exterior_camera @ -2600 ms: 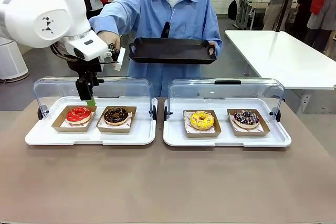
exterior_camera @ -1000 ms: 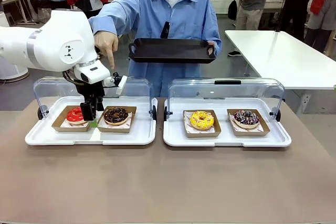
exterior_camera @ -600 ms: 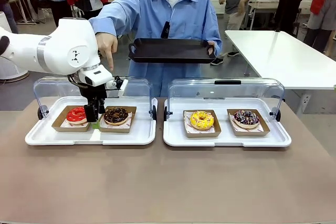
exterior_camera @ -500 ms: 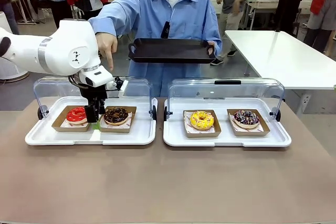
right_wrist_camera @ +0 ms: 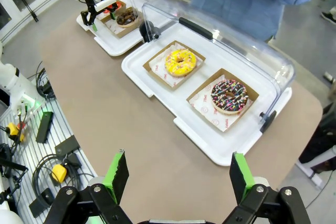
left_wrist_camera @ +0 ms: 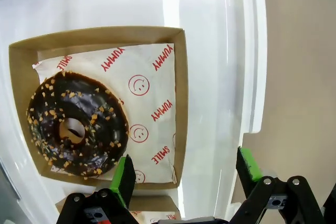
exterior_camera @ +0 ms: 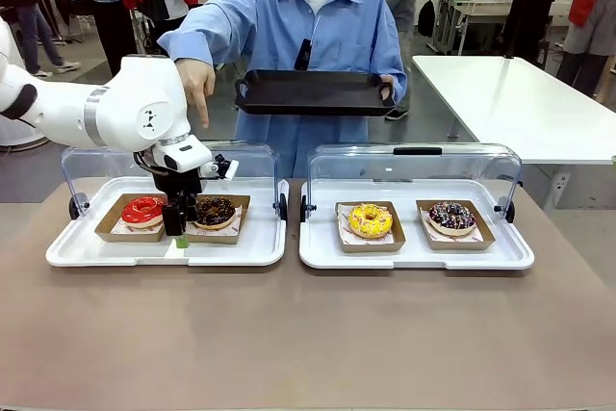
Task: Provide the desired donut to the person.
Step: Pick up and lift the Paper togo box containing the Donut pointed at by the person.
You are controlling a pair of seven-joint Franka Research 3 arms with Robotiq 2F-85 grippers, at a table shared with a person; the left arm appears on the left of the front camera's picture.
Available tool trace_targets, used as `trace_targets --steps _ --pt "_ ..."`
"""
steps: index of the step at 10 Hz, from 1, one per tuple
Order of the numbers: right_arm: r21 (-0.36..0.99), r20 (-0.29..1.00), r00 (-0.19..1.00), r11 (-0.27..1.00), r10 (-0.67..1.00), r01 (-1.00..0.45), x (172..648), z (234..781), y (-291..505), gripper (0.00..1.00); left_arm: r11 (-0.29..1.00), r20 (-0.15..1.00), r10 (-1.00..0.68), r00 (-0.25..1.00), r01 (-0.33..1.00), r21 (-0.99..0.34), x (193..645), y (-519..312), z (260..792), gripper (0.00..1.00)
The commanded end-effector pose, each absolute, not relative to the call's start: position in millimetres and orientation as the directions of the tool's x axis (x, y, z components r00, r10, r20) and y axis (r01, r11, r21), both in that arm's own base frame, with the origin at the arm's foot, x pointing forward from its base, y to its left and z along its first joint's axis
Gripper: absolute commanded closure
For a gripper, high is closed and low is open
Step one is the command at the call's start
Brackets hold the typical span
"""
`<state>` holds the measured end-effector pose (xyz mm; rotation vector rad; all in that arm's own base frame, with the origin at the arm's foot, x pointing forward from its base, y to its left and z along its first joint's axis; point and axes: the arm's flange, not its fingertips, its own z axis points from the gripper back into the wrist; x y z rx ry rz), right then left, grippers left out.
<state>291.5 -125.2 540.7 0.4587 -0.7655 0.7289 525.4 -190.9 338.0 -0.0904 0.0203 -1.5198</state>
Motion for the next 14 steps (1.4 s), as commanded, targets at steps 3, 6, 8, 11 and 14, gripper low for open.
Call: trace_targets --steps 3,6,8,11,14 --pt "0.117 0.772 0.483 0.654 0.414 -0.748 292.6 540.3 -125.7 0.0 0.031 0.038 -0.999 0.033 0.998 -0.053 527.5 -190.7 329.4 0.0" --pt "0.117 0.772 0.483 0.654 0.414 -0.748 292.6 540.3 -125.7 0.0 0.025 0.028 -0.999 0.026 0.999 -0.043 521.1 -188.1 324.5 0.0" --pt "0.117 0.772 0.483 0.654 0.414 -0.748 292.6 540.3 -125.7 0.0 0.017 0.024 -1.0 0.018 1.0 -0.011 513.9 -187.9 327.4 0.0" --pt "0.117 0.772 0.483 0.654 0.414 -0.748 292.6 540.3 -125.7 0.0 0.01 0.016 -1.0 0.009 0.999 0.031 510.1 -188.1 329.6 0.04" --pt "0.117 0.772 0.483 0.654 0.414 -0.748 292.6 540.3 -125.7 0.0 -0.004 0.006 -1.0 -0.004 0.999 0.039 509.6 -188.3 329.1 0.59"
